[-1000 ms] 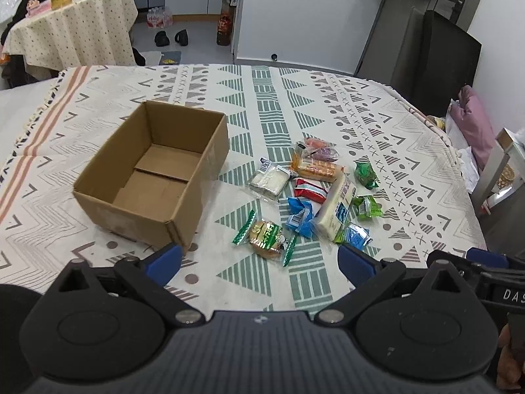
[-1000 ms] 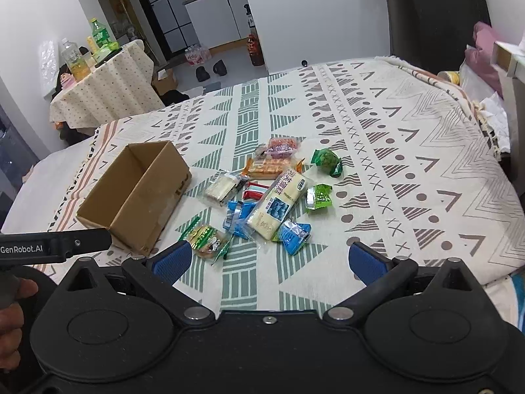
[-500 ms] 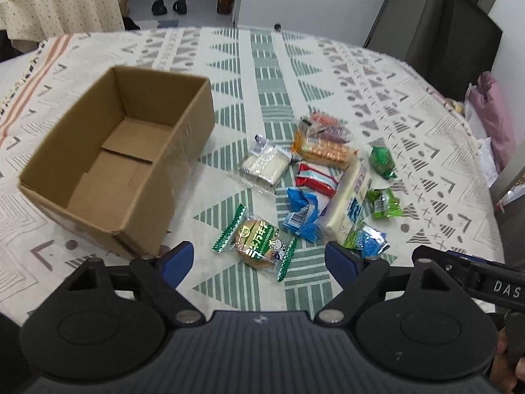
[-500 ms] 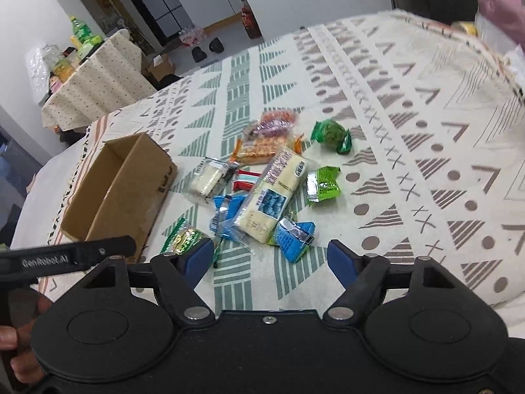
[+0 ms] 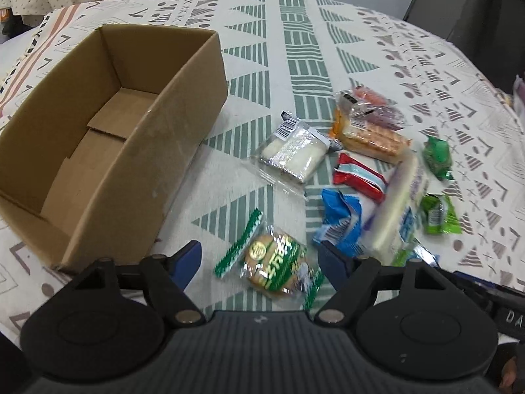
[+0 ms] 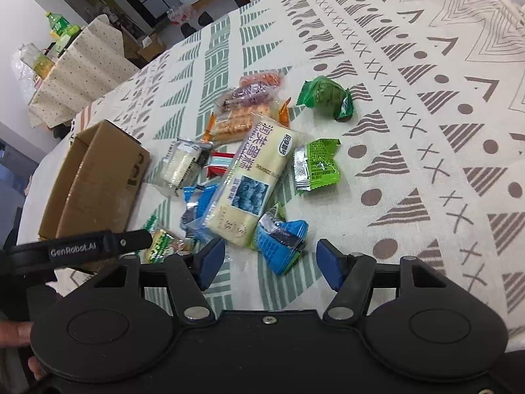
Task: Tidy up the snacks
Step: 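Close the right gripper on a blue candy packet while the left gripper reaches toward the green-wrapped biscuit, then close the left gripper on the green-wrapped biscuit while the right gripper lifts the blue candy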
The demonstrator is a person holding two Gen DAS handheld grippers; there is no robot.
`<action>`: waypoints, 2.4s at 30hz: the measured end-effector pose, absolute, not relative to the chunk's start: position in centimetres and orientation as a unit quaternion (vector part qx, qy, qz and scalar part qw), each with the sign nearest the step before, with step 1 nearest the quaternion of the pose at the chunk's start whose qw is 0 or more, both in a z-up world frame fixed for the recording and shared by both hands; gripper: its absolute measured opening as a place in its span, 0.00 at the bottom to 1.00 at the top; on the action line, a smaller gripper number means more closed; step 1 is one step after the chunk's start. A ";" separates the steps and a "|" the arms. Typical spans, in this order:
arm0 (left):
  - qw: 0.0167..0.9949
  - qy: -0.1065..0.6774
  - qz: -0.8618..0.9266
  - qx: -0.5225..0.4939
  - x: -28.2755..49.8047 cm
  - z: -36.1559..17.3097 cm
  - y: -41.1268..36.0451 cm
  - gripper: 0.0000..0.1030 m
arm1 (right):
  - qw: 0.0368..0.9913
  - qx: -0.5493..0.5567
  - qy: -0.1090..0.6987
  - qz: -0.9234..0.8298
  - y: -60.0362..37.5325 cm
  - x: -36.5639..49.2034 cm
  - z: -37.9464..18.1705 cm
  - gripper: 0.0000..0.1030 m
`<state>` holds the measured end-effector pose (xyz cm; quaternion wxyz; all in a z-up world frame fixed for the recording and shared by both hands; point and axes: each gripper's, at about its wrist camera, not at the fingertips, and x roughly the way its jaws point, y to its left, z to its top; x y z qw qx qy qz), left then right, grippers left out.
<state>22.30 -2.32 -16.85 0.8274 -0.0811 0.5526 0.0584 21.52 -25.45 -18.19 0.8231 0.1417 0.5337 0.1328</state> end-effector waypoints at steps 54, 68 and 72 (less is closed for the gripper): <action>0.739 0.633 0.141 -0.182 16.5 -19.8 -0.8 0.83 | 0.836 0.137 0.508 0.157 -24.4 19.5 -19.7 0.31; 0.763 0.588 0.165 -0.210 18.6 -20.2 -1.3 0.80 | 0.827 0.146 0.524 0.144 -24.9 20.1 -20.7 0.36; 0.770 0.583 0.166 -0.200 19.0 -20.5 -1.6 0.75 | 0.824 0.144 0.528 0.147 -24.7 20.4 -21.0 0.36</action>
